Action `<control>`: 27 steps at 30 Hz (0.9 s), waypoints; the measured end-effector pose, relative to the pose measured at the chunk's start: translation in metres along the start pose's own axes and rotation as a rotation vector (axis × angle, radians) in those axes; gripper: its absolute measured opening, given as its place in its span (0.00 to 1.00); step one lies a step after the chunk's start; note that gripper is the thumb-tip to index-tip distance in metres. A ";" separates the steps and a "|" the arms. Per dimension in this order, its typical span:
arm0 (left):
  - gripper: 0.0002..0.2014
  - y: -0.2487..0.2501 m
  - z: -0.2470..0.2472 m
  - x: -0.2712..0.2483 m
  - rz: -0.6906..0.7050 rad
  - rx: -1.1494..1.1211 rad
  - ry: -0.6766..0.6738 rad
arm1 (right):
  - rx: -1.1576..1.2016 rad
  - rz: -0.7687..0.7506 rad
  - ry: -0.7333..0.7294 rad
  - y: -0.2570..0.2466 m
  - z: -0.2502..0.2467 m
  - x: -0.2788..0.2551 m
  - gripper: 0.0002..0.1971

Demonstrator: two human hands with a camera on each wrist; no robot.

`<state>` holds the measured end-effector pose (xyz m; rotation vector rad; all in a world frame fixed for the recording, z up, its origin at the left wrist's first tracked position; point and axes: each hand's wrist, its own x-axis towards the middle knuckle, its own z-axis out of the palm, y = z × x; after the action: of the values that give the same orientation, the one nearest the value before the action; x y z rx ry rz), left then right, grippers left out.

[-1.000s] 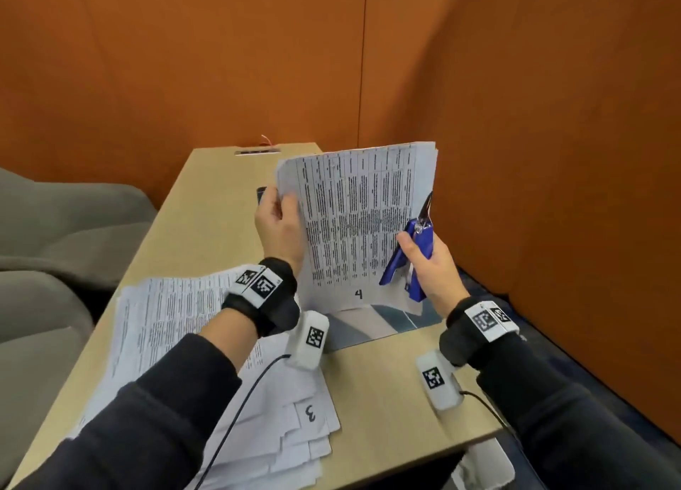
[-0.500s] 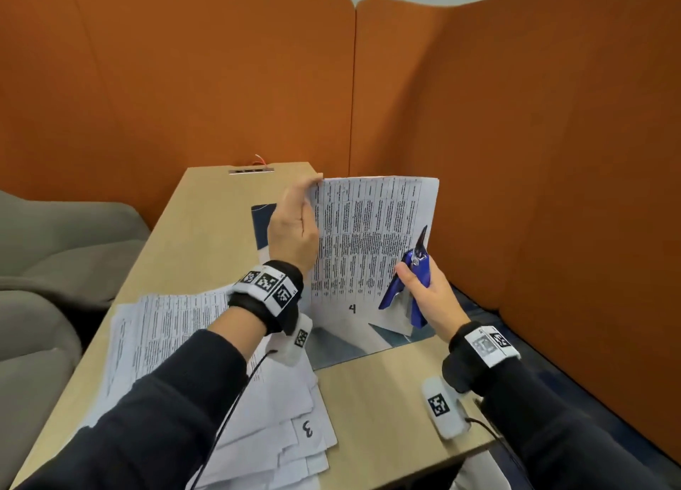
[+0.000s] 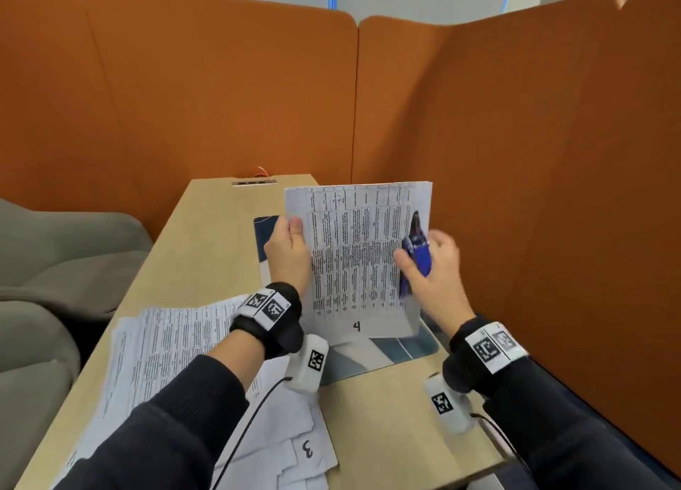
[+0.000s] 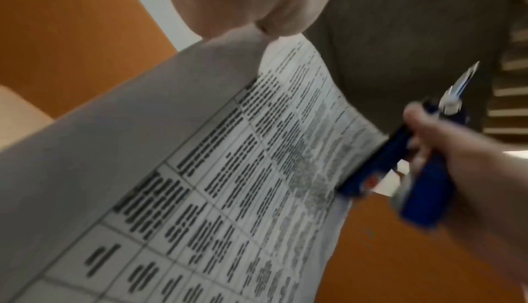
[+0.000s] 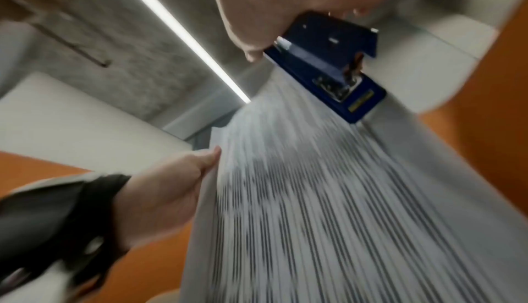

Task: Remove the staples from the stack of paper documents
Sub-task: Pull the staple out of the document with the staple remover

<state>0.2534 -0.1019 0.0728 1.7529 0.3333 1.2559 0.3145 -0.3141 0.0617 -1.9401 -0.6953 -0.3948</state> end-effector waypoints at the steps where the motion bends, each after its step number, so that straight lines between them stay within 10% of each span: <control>1: 0.17 0.005 -0.002 0.002 0.004 0.010 -0.016 | -0.075 -0.138 0.141 -0.019 -0.006 0.008 0.19; 5: 0.19 0.023 0.002 -0.008 0.078 -0.016 -0.125 | 0.184 -0.418 0.478 -0.098 -0.023 0.047 0.08; 9: 0.09 0.027 0.010 -0.016 0.154 -0.003 -0.154 | 0.333 -0.316 0.256 -0.146 -0.004 0.082 0.09; 13: 0.28 0.032 0.009 -0.015 0.131 -0.024 -0.188 | 0.317 -0.224 0.034 -0.137 0.032 0.100 0.14; 27: 0.31 0.011 0.017 -0.012 0.101 0.033 -0.265 | 0.344 -0.247 0.061 -0.127 0.071 0.117 0.19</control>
<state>0.2599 -0.1249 0.0732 1.9571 0.1136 1.0755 0.3252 -0.1730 0.1834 -1.5182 -0.9039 -0.4515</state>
